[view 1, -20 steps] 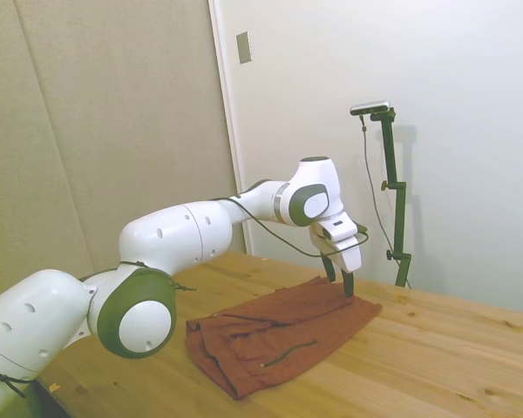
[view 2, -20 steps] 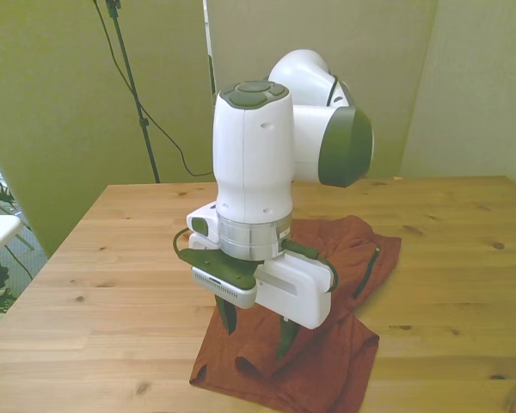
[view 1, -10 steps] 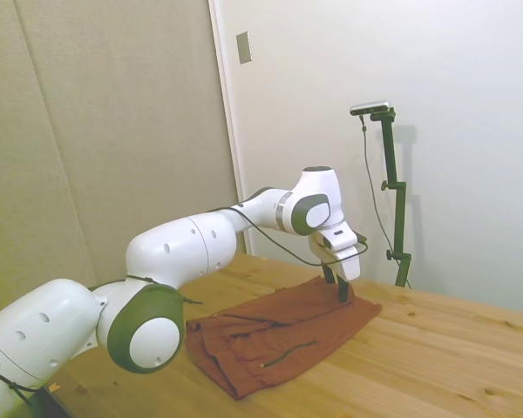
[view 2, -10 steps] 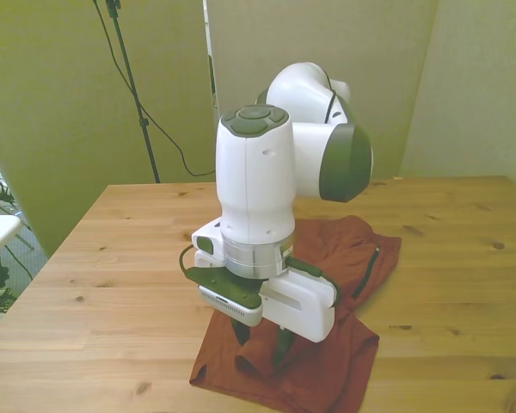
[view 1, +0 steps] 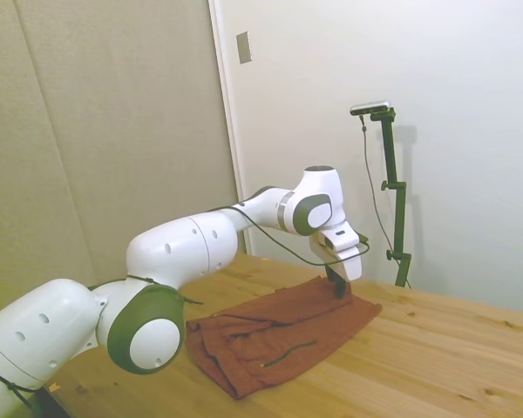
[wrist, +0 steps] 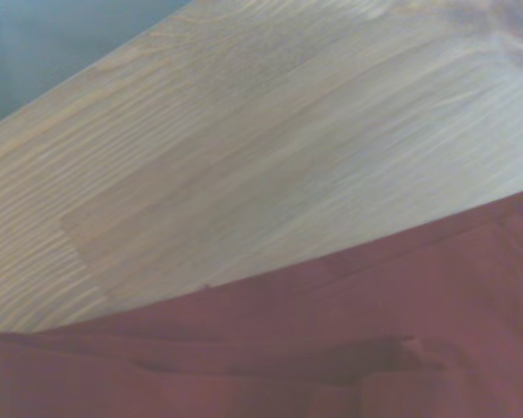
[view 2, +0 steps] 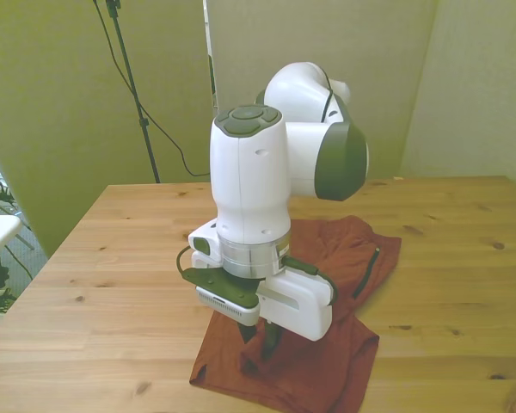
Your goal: Unfold the shorts
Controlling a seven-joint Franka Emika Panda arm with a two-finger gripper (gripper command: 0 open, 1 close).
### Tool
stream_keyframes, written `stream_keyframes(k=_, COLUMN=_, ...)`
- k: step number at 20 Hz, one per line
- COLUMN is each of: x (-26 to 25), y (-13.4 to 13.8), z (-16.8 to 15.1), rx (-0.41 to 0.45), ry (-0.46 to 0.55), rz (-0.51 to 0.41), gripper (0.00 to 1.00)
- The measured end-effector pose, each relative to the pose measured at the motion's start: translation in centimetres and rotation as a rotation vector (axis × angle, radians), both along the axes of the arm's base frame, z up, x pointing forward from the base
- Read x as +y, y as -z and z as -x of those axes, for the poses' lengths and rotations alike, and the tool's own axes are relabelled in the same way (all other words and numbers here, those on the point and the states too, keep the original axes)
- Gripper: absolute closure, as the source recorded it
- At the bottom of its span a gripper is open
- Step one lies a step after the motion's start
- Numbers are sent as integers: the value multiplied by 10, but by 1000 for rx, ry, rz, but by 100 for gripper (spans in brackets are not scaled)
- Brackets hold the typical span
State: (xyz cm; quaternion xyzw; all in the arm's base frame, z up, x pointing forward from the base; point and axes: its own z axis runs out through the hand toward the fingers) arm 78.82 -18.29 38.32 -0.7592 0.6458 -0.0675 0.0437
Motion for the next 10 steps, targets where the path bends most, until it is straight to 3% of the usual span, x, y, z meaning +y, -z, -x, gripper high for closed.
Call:
stream_keyframes(k=7, x=10, y=0, z=-3, rx=-10, ry=-15, rz=-26, gripper=100)
stream_keyframes(k=10, x=39, y=-16, z=-8, rx=-45, ry=-53, rz=-70, gripper=100)
